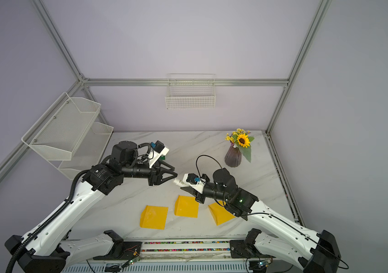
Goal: Seal the envelope with a glue stick
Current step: Open the lid of the glue stick.
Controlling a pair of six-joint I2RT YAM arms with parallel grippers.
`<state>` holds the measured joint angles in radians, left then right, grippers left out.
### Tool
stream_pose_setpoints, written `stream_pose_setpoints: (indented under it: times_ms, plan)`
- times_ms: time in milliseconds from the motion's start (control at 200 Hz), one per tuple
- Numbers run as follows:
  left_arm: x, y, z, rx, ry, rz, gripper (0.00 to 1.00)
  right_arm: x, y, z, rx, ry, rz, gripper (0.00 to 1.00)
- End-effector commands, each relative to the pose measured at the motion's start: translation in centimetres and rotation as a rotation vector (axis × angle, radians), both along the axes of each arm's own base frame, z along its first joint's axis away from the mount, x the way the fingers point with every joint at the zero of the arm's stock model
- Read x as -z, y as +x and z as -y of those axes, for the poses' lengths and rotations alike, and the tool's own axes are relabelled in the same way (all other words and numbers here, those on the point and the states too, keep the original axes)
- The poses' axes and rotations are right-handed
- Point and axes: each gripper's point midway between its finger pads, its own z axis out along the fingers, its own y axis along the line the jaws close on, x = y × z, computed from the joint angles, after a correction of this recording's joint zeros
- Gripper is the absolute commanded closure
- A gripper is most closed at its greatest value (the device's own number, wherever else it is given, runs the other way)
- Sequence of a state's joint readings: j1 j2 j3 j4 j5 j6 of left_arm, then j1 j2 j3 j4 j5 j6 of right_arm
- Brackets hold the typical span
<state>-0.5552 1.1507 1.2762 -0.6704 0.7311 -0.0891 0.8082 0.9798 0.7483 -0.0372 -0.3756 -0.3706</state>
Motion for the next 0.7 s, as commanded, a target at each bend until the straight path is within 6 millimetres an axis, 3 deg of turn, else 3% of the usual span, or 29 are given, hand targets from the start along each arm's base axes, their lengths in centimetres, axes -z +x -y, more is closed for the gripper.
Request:
stream_pose_setpoints:
  times_ms: [0, 345, 560, 695]
  plan:
    - [-1.5, -1.8, 0.2, 0.075, -0.029, 0.005, 0.55, -2.5, -0.4, -0.3, -0.031, 0.041, 0.069, 1.0]
    - [-0.5, -2.3, -0.3, 0.063, 0.019, -0.017, 0.53, -4.4, -1.0, -0.1, -0.046, 0.075, 0.091, 1.0]
    - [-0.8, -2.5, -0.1, 0.075, 0.021, 0.003, 0.71, -4.2, -1.5, 0.2, -0.056, 0.065, 0.087, 1.0]
    - [-1.2, -2.6, 0.1, 0.083, 0.016, 0.012, 0.76, -4.2, -1.8, 0.4, -0.059, 0.067, 0.086, 1.0]
